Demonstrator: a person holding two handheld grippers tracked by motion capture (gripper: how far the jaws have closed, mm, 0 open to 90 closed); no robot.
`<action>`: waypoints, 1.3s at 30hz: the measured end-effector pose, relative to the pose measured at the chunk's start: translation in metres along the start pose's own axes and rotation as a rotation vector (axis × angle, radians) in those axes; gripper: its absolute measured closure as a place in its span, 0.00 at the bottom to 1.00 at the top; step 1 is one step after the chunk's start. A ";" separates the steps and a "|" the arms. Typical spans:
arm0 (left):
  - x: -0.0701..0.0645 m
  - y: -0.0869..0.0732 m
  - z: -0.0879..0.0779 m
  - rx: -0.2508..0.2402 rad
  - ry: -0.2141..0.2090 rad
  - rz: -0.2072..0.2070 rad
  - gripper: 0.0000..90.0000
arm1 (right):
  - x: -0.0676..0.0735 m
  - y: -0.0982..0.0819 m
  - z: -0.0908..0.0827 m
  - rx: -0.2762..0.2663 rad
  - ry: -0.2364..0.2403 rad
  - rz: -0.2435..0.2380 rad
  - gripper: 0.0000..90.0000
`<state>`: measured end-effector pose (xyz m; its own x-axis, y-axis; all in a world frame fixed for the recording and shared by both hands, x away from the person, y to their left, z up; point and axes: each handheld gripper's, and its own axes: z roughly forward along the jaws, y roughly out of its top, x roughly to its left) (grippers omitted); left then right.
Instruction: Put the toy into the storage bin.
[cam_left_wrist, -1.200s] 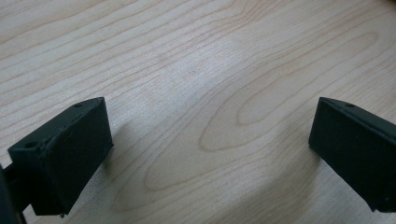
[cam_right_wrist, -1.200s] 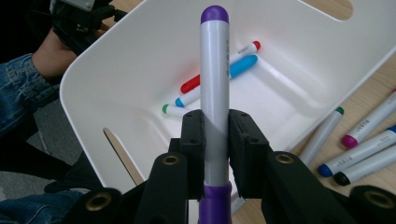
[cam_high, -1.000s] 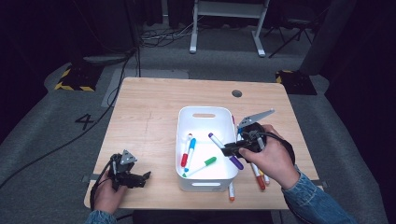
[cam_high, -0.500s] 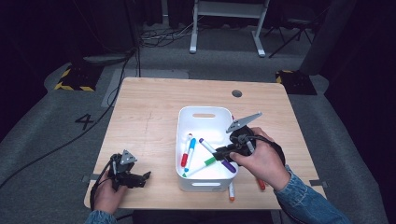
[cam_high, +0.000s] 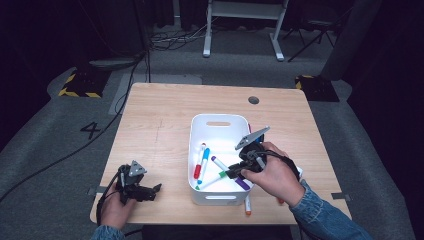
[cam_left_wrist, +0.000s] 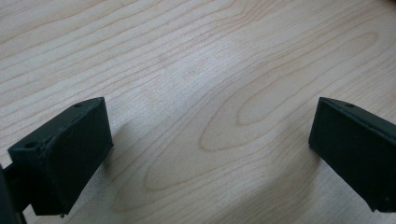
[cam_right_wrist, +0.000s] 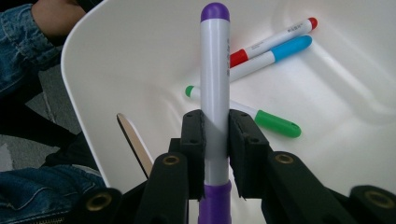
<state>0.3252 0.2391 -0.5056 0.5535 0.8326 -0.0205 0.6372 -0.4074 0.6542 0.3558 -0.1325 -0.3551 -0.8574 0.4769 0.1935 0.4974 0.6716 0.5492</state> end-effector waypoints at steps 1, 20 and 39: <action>0.000 0.000 0.000 0.000 0.000 0.000 0.00 | 0.000 0.000 0.002 0.008 -0.006 -0.001 0.86; 0.000 0.000 0.000 0.000 0.000 0.000 0.00 | 0.002 0.000 0.028 0.106 -0.002 -0.024 0.80; 0.000 0.000 0.000 0.001 -0.004 -0.001 0.00 | -0.026 -0.018 -0.028 -0.116 -0.088 0.063 0.64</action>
<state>0.3254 0.2390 -0.5057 0.5550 0.8315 -0.0241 0.6380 -0.4069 0.6537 0.3650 -0.1730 -0.3468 -0.8078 0.5671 0.1610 0.5266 0.5715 0.6293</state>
